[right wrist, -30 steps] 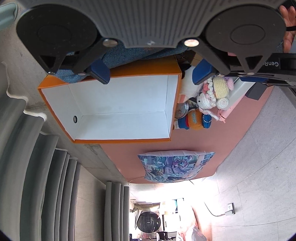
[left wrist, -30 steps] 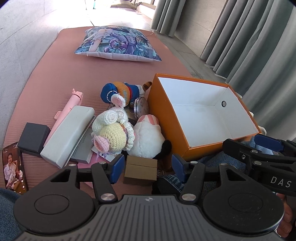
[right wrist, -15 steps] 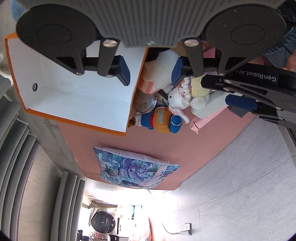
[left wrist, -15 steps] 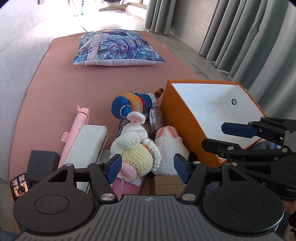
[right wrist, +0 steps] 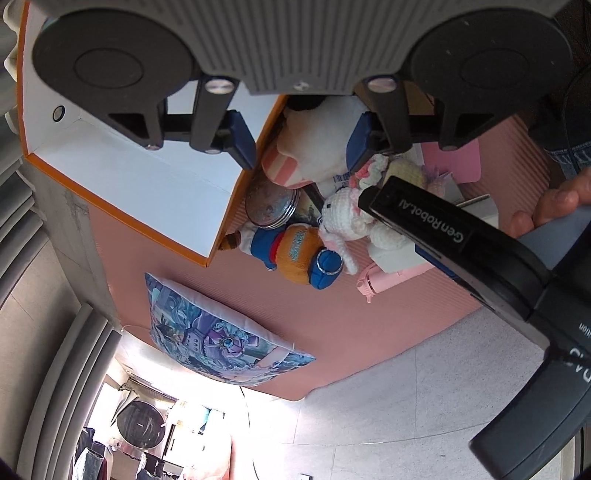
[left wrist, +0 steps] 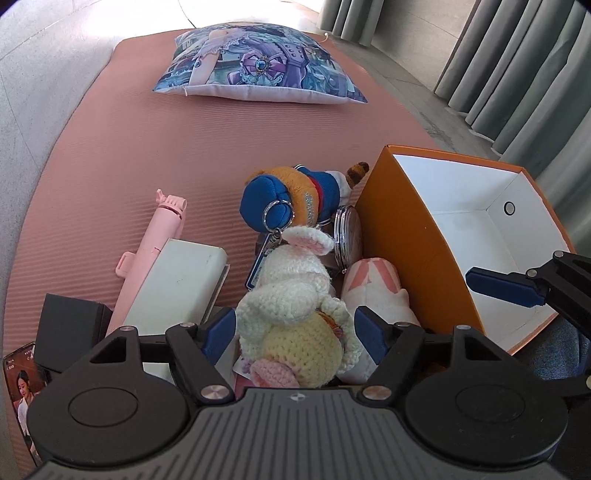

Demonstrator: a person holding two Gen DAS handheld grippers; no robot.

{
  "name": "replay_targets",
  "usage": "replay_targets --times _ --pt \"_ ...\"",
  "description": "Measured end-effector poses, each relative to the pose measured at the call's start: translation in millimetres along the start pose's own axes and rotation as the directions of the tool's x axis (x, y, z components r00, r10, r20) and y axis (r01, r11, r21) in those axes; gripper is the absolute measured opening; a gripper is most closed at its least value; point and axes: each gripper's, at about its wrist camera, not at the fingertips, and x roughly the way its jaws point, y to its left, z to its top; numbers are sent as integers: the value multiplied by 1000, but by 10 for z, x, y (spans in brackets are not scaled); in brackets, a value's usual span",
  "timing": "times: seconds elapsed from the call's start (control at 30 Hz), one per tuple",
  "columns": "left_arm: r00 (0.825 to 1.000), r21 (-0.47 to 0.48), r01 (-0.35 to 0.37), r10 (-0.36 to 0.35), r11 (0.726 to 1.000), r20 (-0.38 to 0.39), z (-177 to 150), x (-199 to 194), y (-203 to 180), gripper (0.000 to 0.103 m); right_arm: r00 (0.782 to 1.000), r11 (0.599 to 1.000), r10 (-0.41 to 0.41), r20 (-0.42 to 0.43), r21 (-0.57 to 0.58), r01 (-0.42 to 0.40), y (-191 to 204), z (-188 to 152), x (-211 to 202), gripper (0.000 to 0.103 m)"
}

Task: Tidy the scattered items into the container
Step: 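Grasp the crocheted bunny doll with left tool while right tool grasps the striped white plush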

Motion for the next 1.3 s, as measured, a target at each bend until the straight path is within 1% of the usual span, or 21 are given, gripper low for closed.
replay_targets --times 0.13,0.23,0.37,0.47,0.57,0.67,0.7,0.73,0.8,0.87,0.93,1.13,1.3 --pt "1000 17 -5 5 1000 -1 -11 46 -16 84 1000 999 0 1 -53 0 59 22 41 58" --pt "1000 27 -6 6 1000 2 -11 56 -18 84 1000 997 11 -16 -80 -12 84 60 100 58" --pt "1000 40 13 -13 999 1 -30 46 14 79 998 992 45 -52 -119 -51 147 109 176 58" --pt "999 12 36 -35 999 -6 -23 26 85 76 994 987 60 -96 -142 -73 195 119 244 58" --pt "999 -12 46 -46 999 -11 -15 6 152 71 989 986 74 -128 -139 -92 187 117 296 58" --pt "999 -35 51 -52 998 -12 -20 -3 206 71 983 986 79 -168 -135 -102 186 122 377 58" --pt "998 -42 57 -57 998 -13 -20 3 220 72 981 985 74 -182 -139 -100 195 121 409 60" --pt "998 -51 63 -64 997 -15 -19 15 233 73 979 985 69 -193 -143 -98 207 119 438 65" --pt "997 -61 70 -71 996 -17 -19 43 243 77 975 983 59 -215 -157 -94 234 113 492 70" --pt "997 -65 77 -79 995 -17 -18 77 242 79 971 980 51 -236 -175 -94 260 109 541 71" --pt "996 -66 82 -83 994 -16 -25 108 228 81 970 978 47 -237 -185 -93 260 110 554 76" --pt "995 -70 94 -95 993 -18 -43 164 209 82 968 980 56 -246 -171 -100 202 156 654 84" --pt "994 -104 110 -112 989 -18 -42 168 256 82 959 984 93 -269 -121 -129 154 212 728 87"
